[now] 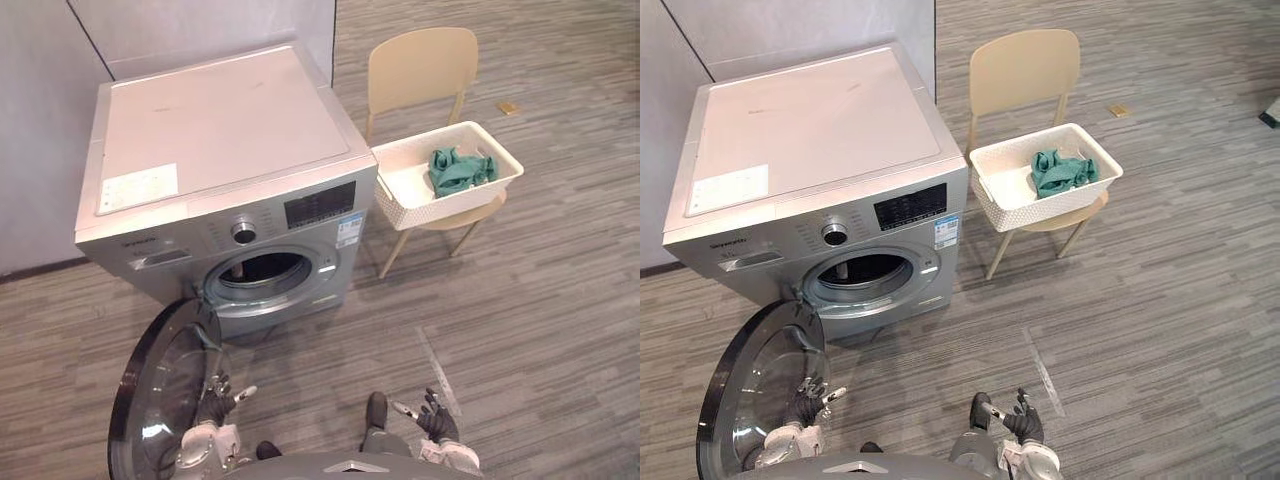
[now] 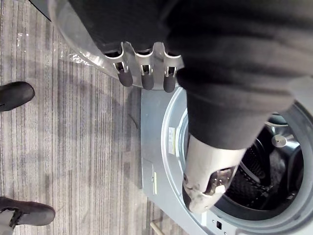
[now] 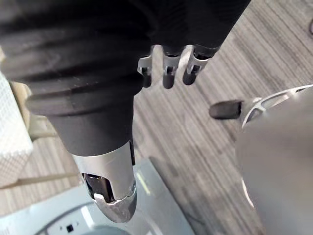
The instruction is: Pick up the laundry basket with both hands and put the clothes into the washing machine.
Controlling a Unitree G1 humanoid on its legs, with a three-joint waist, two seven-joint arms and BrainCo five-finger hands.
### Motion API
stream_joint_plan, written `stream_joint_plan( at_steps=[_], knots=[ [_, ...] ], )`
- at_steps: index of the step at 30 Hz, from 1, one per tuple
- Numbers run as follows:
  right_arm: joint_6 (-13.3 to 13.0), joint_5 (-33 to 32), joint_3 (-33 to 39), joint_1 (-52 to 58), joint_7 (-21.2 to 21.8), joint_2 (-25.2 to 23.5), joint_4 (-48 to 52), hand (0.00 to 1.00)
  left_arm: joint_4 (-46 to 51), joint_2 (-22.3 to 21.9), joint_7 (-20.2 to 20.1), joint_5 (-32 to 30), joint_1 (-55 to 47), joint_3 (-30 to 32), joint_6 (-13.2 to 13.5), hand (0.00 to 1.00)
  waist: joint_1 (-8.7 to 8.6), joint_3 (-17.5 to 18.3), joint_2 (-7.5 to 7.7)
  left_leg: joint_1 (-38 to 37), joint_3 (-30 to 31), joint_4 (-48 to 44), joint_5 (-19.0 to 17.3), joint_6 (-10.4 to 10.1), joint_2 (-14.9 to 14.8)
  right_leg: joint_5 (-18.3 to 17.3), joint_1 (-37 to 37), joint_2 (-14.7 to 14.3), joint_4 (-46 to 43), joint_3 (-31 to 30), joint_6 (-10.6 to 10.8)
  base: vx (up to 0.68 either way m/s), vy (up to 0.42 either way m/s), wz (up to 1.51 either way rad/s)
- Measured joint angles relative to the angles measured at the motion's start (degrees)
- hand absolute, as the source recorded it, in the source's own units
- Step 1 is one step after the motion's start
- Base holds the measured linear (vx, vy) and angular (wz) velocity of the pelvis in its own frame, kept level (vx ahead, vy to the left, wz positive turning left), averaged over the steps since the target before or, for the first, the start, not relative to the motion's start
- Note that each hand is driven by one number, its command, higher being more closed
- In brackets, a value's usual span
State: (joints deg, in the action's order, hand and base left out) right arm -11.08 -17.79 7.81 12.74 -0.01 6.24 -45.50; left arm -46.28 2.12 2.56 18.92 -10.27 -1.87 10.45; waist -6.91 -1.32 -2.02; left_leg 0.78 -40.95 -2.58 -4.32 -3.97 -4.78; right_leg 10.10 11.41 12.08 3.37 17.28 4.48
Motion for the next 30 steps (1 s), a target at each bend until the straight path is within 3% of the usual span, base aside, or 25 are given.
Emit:
stream_joint_plan(
  at_steps=[4,6,7,8,9,10,11,12,13,14,15,16,17,18,19,20,21,22,26,27,28,29,30],
  knots=[
    [-0.5,-3.5,2.6,-0.3,-0.4,0.0,3.6,0.00,-2.5,-1.0,1.1,-0.5,1.7,2.3,-1.0,0.00,-1.10,-1.5,-0.56,-1.2,-9.5,-1.0,-2.4,-0.6,-0.5,3.0,5.5,-1.6,-2.3,-7.4,-1.1,-0.02,0.048,-1.32],
    [-0.5,-5.2,3.7,-1.3,-0.8,-0.3,4.8,0.00,-3.3,-0.8,1.6,-2.4,4.1,3.3,-1.3,0.00,-2.40,-3.7,-2.01,-1.9,-14.5,-3.0,-3.3,0.1,-3.3,6.2,6.7,-4.0,-1.4,-7.9,-1.5,-0.05,-0.041,-1.08],
    [-0.5,-5.5,3.7,-1.2,-1.3,-0.3,4.7,0.00,-3.9,-0.9,2.0,-3.0,5.4,4.8,-1.3,0.00,-2.57,-4.3,-2.83,-2.0,-16.6,-4.6,-3.2,0.2,-5.5,2.1,7.7,-4.1,-7.1,-3.0,-5.3,0.01,-0.087,-1.00],
    [-0.5,-5.5,3.7,-1.2,-1.4,-0.5,4.5,0.00,-3.9,-1.0,2.2,-3.4,5.4,6.4,-1.2,0.00,-1.99,-4.4,-2.99,-2.7,-18.7,-6.5,-3.2,0.1,-7.6,-1.8,7.9,-2.9,-13.0,2.2,-7.4,0.11,-0.129,-0.86],
    [-0.5,-5.5,3.6,-1.1,-1.4,-0.7,4.5,0.00,-3.9,-0.8,2.2,-3.4,5.2,7.0,-1.2,0.00,-2.00,-4.4,-2.92,-2.9,-19.3,-8.1,-3.2,0.1,-8.7,-3.4,7.7,-2.3,-14.8,4.2,-8.1,0.16,-0.222,-0.81],
    [-0.6,-5.4,3.5,-0.5,-1.3,-1.0,4.4,0.00,-3.9,-0.7,2.5,-3.4,4.9,9.1,-1.3,0.00,-2.00,-3.9,-1.22,-3.0,-20.3,-13.4,-3.4,0.2,-11.2,-4.6,7.3,-2.7,-16.0,7.2,-9.6,0.16,-0.281,-0.58],
    [-0.7,-5.4,3.2,-0.7,-1.2,-1.0,4.4,0.00,-3.8,-0.4,2.6,-3.4,5.0,10.0,-1.3,0.00,-1.55,-4.2,-0.92,-2.6,-20.6,-17.0,-3.9,-0.1,-13.1,-4.1,6.9,-3.8,-15.6,8.5,-10.3,0.05,-0.271,-0.91],
    [-1.6,-5.4,1.9,-1.3,-0.8,-0.7,4.3,0.00,-3.8,-1.1,2.7,-3.4,5.1,11.0,-1.3,0.00,-0.35,-4.5,-0.31,-1.4,-20.2,-16.6,-5.9,-1.7,-13.7,-2.1,6.1,-5.7,-11.7,6.9,-11.2,-0.01,-0.156,-1.27],
    [-1.7,-5.3,1.9,-2.4,-0.1,0.8,4.2,0.00,-3.7,-2.6,2.7,-3.4,4.7,11.2,-1.1,0.00,1.32,-3.9,-3.11,-1.0,-20.6,-8.8,-1.4,-1.3,-14.4,-1.7,4.1,-9.2,-5.7,5.8,-8.4,0.04,-0.072,-1.43],
    [-1.4,-5.1,0.8,-3.0,0.3,0.5,3.9,0.00,-3.9,-2.9,2.7,-3.4,4.9,11.9,-1.1,0.00,1.47,-3.4,-1.81,-1.8,-23.2,-10.0,-0.7,-2.1,-14.7,-8.4,4.3,-6.4,-12.0,9.9,-6.7,0.13,-0.130,-1.13],
    [-1.5,-4.4,-0.4,-2.7,1.3,-0.4,3.5,0.00,-3.8,-2.6,2.9,-3.4,5.1,13.1,-1.2,0.00,1.60,-4.1,-0.43,-2.9,-23.7,-13.0,-0.7,-2.5,-16.8,-11.2,1.8,-7.1,-11.2,10.1,-4.1,0.12,-0.193,-0.65],
    [-1.3,-4.4,-1.2,-2.7,1.6,-0.7,3.1,0.00,-3.8,-2.6,2.9,-3.3,5.0,13.6,-1.5,0.00,1.61,-4.5,-0.56,-3.5,-24.0,-15.1,-0.7,-2.7,-19.0,-11.0,0.9,-8.8,-10.8,10.0,-5.3,0.02,-0.306,-0.60],
    [-1.2,-4.4,-3.1,-1.6,2.6,-1.3,3.0,0.00,-3.8,-2.9,2.9,-3.3,3.7,14.9,-1.6,0.00,1.83,-4.7,-0.46,-5.9,-24.4,-20.5,-0.6,-2.9,-23.6,-12.5,-1.2,-11.8,-11.3,9.5,-7.6,-0.02,-0.230,-0.78],
    [-1.2,-4.4,-5.0,-1.0,3.2,-1.1,2.7,0.00,-3.9,-3.3,2.9,-3.2,2.3,15.4,-1.6,0.00,2.38,-4.7,-0.49,-8.0,-23.6,-25.7,-0.1,-1.5,-27.3,-13.6,-3.1,-13.9,-12.0,7.4,-9.2,0.04,-0.247,-1.27],
    [-1.3,-4.3,-6.4,-0.9,3.9,-1.0,2.4,0.00,-4.1,-3.7,2.9,-2.9,0.6,15.2,-1.7,0.00,3.22,-5.1,0.09,-7.2,-15.2,-33.3,1.5,4.5,-30.6,-14.4,-5.6,-16.1,-11.9,3.0,-10.5,0.08,-0.203,-1.31],
    [-1.3,-4.3,-7.0,-1.0,4.1,-1.0,2.4,0.00,-4.4,-4.0,2.6,-2.8,0.2,15.0,-1.7,0.00,3.81,-5.3,0.52,-5.6,-9.0,-36.5,-0.6,3.4,-30.4,-14.6,-6.4,-16.6,-11.8,1.4,-10.7,0.11,-0.218,-1.45],
    [-1.3,-4.3,-7.1,-1.2,4.9,-0.4,2.4,0.00,-4.2,-3.8,1.9,-2.7,-0.1,14.6,-1.4,0.00,4.27,-5.7,0.36,-1.3,1.5,-42.9,-5.1,0.9,-27.8,-15.2,-7.8,-17.4,-11.0,-2.1,-11.1,0.08,-0.178,-1.31],
    [-1.2,-4.3,-7.1,-1.1,5.1,0.3,2.5,0.00,-4.3,-3.3,1.9,-2.7,-0.4,14.1,-1.4,0.00,4.73,-5.9,0.16,2.1,6.7,-46.7,-8.2,-0.1,-24.2,-15.6,-9.2,-17.8,-10.3,-4.4,-10.9,0.07,-0.135,-1.17],
    [-1.1,-4.5,-7.0,1.2,5.2,1.2,5.2,0.00,-2.4,-2.7,1.7,-2.0,-2.1,11.6,-1.2,0.00,5.70,-6.0,-0.13,9.6,6.1,-41.1,-9.8,1.1,-14.4,-16.9,-13.1,-18.6,-7.3,-7.5,-8.7,0.08,-0.077,-0.61],
    [-1.1,-4.7,-6.9,0.9,5.1,1.7,6.5,0.00,-1.6,-3.0,1.7,-1.6,-1.6,10.4,-1.2,0.00,6.37,-5.7,-1.95,12.8,5.7,-34.6,-9.3,2.3,-11.9,-18.5,-13.3,-18.5,-8.5,-6.3,-6.8,0.12,-0.010,-0.61],
    [-1.1,-4.7,-7.2,0.4,5.0,2.2,7.5,0.00,-1.0,-3.3,1.7,-1.5,-1.8,10.0,-1.1,0.00,7.60,-6.3,-1.45,14.0,5.5,-33.1,-8.8,1.9,-11.1,-19.1,-11.1,-17.9,-11.6,-6.1,-7.7,0.14,0.048,-0.92],
    [-1.1,-4.7,-7.4,-0.8,5.0,2.5,8.6,0.00,-0.7,-3.5,1.7,-1.0,-2.2,10.2,-1.1,0.00,8.63,-6.7,-2.37,16.6,6.6,-30.9,-7.4,1.2,-10.1,-19.4,-11.1,-18.8,-12.3,-6.8,-8.9,0.18,0.078,-0.81],
    [-1.0,-4.8,-7.6,-1.4,4.8,2.4,8.6,0.00,-0.9,-3.5,1.7,-0.9,-2.0,10.2,-1.3,0.00,8.79,-6.6,-2.61,16.8,8.3,-26.8,-6.3,1.1,-8.2,-19.5,-12.1,-19.1,-11.9,-7.1,-8.7,0.21,0.091,-0.71]
  ],
)
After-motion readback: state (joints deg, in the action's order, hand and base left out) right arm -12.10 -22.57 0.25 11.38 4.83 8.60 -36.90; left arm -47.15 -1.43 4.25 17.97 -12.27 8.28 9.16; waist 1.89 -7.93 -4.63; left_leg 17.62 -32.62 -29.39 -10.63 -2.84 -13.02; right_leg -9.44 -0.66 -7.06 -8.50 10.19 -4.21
